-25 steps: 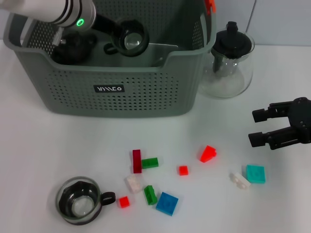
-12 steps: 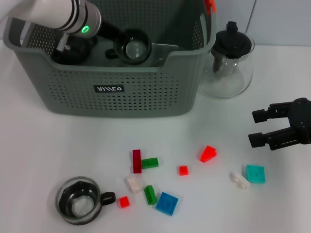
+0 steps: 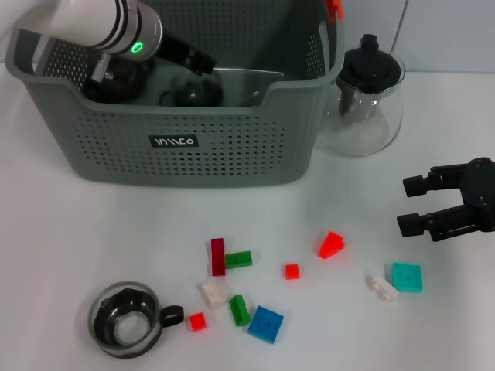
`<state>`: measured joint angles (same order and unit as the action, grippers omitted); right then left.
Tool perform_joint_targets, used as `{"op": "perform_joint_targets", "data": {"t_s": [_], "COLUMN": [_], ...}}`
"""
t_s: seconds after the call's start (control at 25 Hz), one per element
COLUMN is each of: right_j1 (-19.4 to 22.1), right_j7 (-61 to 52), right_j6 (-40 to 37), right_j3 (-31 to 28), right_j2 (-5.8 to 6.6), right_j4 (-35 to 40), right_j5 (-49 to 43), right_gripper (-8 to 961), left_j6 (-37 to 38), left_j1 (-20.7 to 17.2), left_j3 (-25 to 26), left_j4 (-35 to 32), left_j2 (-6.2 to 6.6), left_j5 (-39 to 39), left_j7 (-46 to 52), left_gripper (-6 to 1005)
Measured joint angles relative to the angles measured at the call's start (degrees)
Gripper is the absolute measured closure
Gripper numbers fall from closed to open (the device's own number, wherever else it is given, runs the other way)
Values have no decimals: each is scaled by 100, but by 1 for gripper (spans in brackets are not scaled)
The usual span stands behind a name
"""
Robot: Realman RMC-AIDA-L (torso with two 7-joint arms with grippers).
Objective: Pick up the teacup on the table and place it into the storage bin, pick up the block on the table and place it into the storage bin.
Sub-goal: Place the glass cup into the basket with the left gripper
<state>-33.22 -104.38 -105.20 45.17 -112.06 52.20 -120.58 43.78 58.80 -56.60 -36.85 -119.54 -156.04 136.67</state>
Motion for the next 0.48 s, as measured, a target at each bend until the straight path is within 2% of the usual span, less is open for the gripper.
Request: {"op": "perform_joint_targets", "data": {"t_s": [0.24,0.4,0.48], "right_j1": [0,0,1], "right_j7": [20,69,77], "right_j6": [-1,-1,-1], "right_j3": [0,-24,-31], "right_j2": [0,6,6], "right_j4": [0,0,0], "right_j5": [0,0,0], "right_gripper": [23,23,23], "left_j6": [164,559,886], "left_j1": [-94,-250,-396], "left_j3": [28,209,404], "left_j4": [-406,-1155,-1690], "left_j2": [0,0,-4], "left_j5": [36,128,463], "left_j7": [30,196,243], "left_gripper": [542,429,370]}}
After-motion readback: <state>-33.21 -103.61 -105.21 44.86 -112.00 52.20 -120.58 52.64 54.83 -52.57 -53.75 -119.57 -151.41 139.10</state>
